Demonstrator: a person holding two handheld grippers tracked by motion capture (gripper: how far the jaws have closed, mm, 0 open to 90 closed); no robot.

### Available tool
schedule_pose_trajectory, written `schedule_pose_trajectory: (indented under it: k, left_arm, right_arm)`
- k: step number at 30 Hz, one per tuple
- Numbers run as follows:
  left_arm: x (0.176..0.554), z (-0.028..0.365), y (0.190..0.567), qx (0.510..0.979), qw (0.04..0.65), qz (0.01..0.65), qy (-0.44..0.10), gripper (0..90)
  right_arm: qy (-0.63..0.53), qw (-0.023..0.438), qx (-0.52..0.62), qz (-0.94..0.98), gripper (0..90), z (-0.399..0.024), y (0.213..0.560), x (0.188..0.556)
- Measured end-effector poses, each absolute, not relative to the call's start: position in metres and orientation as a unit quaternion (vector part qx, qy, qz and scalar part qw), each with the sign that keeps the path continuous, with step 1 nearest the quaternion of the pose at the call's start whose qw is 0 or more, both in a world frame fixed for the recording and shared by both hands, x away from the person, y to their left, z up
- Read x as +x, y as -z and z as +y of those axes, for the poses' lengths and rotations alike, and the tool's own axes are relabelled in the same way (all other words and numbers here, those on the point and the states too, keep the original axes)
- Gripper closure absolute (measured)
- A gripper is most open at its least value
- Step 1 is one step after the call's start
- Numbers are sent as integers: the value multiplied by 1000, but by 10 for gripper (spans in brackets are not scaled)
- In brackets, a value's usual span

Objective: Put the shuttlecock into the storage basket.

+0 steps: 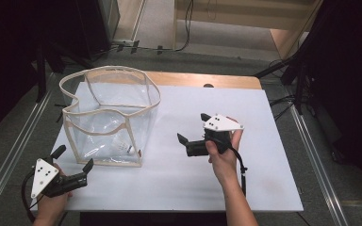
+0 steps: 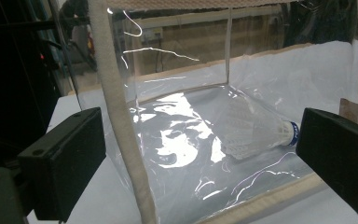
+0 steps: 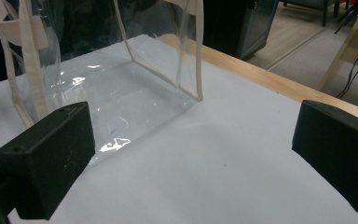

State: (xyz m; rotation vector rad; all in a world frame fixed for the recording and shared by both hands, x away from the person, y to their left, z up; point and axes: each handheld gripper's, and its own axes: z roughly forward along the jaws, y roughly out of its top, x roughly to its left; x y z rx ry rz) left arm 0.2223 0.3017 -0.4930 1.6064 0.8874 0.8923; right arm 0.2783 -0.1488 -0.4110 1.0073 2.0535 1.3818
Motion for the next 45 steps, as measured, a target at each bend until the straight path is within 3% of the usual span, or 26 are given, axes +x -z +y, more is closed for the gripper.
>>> schedule_pose_trajectory:
  k: [45]
  left_arm:
    - [222,301,493,672,519,372,-376,22]
  right_arm:
    - [-484,248,425,724,0,-241,468,246]
